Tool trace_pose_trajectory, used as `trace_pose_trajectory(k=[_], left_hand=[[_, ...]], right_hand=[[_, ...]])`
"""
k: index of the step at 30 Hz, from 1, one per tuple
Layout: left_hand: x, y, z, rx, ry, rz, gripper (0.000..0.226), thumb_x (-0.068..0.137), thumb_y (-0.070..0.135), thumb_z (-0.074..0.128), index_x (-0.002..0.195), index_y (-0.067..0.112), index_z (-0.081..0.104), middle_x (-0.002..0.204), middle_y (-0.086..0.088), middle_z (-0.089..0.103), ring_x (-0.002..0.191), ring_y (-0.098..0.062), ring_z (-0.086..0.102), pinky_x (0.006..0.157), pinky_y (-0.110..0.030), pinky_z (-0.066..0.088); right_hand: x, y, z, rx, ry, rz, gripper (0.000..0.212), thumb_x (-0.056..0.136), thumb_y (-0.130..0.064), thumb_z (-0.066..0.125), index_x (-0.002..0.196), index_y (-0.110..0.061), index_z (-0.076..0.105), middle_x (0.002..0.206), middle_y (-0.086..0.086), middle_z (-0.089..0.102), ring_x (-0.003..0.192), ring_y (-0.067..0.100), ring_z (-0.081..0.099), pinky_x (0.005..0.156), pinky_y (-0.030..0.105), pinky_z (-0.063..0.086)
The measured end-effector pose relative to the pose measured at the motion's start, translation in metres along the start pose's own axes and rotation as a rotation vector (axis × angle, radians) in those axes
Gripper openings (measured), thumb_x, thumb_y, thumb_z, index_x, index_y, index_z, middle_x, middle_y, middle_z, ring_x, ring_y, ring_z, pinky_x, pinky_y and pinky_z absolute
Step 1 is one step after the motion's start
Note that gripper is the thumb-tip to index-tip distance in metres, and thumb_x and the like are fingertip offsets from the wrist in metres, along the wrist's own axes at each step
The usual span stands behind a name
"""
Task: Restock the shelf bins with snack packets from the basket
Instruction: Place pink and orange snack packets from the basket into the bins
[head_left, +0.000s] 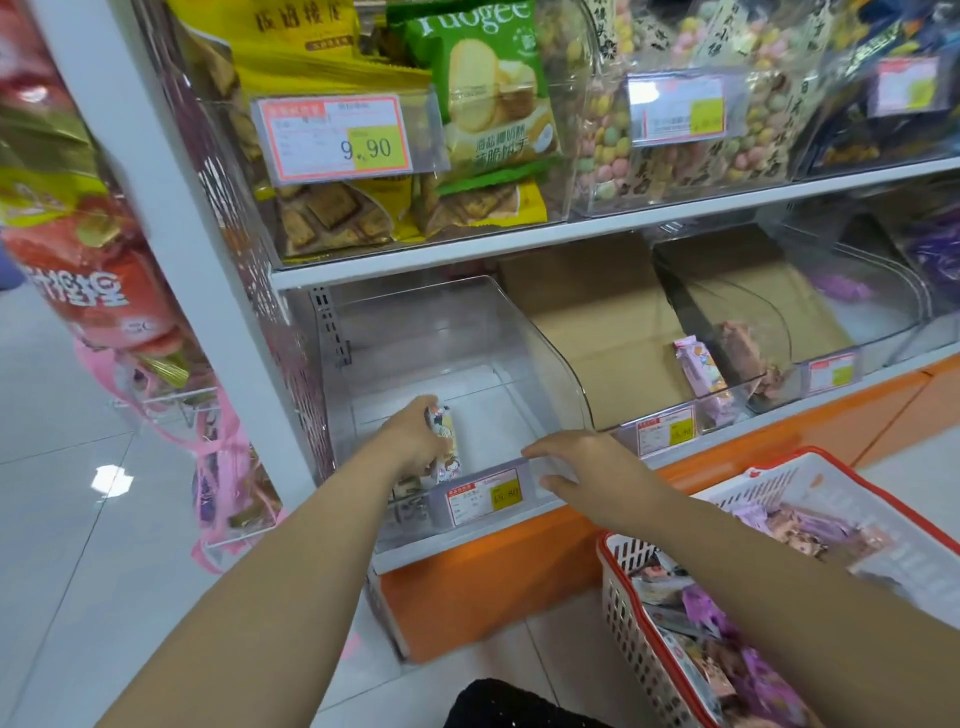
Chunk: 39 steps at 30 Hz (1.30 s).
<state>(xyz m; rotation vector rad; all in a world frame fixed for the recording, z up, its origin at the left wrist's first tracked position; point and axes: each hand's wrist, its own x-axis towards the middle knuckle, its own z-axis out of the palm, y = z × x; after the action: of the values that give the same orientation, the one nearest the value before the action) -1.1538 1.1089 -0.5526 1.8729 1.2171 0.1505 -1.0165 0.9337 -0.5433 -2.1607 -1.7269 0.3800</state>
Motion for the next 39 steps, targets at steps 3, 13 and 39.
trace_pose_trajectory(k=[3,13,39], left_hand=[[0.004,-0.007,0.007,0.203,-0.025,0.024,0.064,0.086,0.011,0.065,0.142,0.022,0.036,0.124,-0.012,0.054,0.098,-0.029,0.06,0.081,-0.032,0.052],[0.019,-0.02,0.008,0.767,0.007,0.003,0.05,0.088,0.03,0.059,0.136,0.033,0.044,0.137,-0.009,0.038,0.13,-0.033,0.03,0.105,-0.044,0.036],[-0.078,0.038,0.066,0.194,0.515,0.887,0.021,0.091,0.018,0.048,0.103,0.021,0.066,0.105,0.004,0.065,0.093,-0.017,0.06,0.084,-0.032,0.045]], right_hand=[[0.0,0.001,0.002,0.013,0.009,0.004,0.04,0.094,-0.021,0.056,0.134,-0.023,0.052,0.138,-0.006,0.052,0.129,0.011,0.044,0.106,0.023,0.033],[-0.002,0.0,0.006,0.052,0.045,0.023,0.04,0.094,-0.019,0.057,0.133,-0.025,0.051,0.138,-0.005,0.051,0.128,0.011,0.044,0.105,0.024,0.035],[-0.077,0.06,0.007,0.119,0.292,0.185,0.033,0.092,-0.013,0.057,0.124,-0.021,0.061,0.123,-0.006,0.062,0.114,0.011,0.054,0.096,0.019,0.04]])
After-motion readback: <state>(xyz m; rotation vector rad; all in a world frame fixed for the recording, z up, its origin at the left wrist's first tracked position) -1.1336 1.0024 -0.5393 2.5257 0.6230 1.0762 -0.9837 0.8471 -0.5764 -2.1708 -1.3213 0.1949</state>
